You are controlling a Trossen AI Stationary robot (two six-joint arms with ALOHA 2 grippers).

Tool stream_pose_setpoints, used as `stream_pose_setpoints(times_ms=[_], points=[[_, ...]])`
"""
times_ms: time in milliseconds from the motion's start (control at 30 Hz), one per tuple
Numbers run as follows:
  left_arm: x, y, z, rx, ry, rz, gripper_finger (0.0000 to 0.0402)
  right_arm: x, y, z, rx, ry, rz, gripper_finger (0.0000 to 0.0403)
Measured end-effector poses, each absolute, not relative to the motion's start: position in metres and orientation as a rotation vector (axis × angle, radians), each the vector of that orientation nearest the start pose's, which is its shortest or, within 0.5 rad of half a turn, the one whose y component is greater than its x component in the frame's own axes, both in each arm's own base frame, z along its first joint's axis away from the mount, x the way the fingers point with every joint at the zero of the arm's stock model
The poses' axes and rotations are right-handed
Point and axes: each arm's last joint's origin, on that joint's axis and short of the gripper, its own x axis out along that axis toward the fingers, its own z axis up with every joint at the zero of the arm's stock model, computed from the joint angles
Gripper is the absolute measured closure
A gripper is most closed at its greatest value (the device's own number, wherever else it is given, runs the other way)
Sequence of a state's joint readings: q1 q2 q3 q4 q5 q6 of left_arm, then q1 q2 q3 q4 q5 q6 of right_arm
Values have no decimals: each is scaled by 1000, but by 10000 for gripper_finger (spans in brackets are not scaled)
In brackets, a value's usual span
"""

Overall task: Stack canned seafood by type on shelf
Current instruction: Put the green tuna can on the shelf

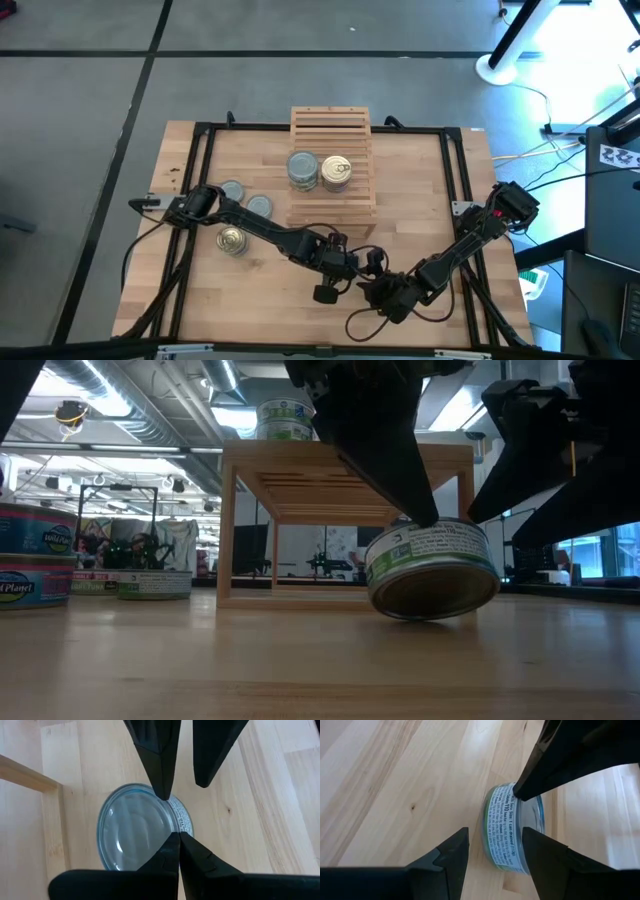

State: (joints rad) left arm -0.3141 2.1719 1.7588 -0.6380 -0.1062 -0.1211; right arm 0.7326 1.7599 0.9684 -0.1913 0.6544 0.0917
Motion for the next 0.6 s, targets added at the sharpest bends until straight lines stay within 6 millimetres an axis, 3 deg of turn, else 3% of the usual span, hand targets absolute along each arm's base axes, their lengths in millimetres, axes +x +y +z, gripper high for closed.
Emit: stream_pose_setpoints(times_ms=[367, 600], points=[[444, -141, 194, 110, 1037, -126, 401, 260, 210, 153, -545, 770, 23, 216], [444, -141, 194, 110, 1036, -126, 401, 262, 211, 137, -582, 809, 15, 216]])
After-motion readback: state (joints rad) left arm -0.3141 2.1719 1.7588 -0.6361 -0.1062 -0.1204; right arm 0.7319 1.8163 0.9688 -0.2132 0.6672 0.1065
